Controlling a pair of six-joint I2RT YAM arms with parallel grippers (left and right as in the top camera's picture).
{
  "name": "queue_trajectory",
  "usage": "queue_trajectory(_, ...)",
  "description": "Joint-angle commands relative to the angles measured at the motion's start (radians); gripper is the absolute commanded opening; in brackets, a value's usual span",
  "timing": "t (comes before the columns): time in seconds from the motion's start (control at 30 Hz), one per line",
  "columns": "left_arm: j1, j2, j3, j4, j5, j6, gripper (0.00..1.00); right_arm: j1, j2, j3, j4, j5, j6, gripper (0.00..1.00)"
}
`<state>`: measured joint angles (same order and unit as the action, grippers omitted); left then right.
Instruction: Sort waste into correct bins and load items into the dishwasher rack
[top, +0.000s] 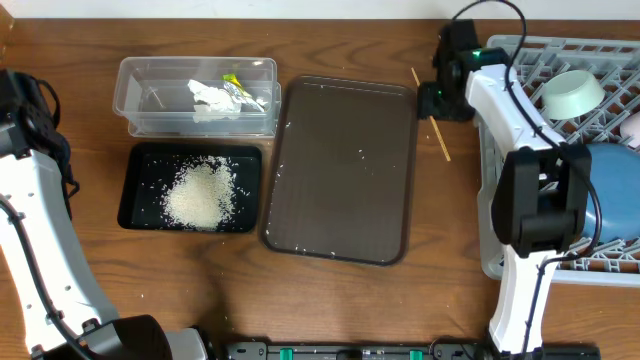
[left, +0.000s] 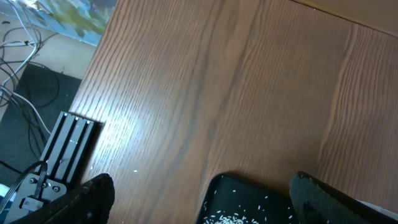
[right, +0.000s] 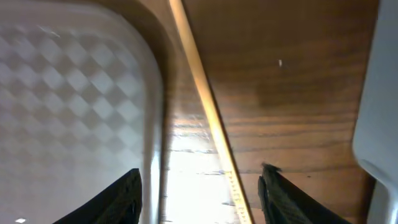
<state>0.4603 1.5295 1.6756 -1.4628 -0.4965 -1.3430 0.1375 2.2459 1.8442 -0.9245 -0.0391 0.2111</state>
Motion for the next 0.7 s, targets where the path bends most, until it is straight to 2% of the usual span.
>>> queue_trajectory(0.0,0.004,-0.007,0.002,-0.006,-0.008,-0.016,0.92,-0.007,0.027,0.0,-0.005,-0.055,-0.047,0.59)
queue_trajectory(0.37,0.004,-0.007,0.002,-0.006,-0.008,-0.016,0.92,-0.006,0.123,-0.001,-0.008,0.043,-0.052,0.48)
queue_trajectory(0.5,0.004,-0.007,0.002,-0.006,-0.008,-0.016,0.92,-0.005,0.124,-0.001,-0.016,0.051,-0.052,0.4)
queue_trajectory(0.57,0.004,-0.007,0.002,-0.006,-0.008,-0.016,0.92,-0.005,0.124,-0.001,-0.023,0.051,-0.052,0.32)
queue_trajectory(0.67,0.004,-0.007,0.002,-0.006,-0.008,-0.016,0.92,-0.004,0.124,-0.001,-0.038,0.051,-0.047,0.08)
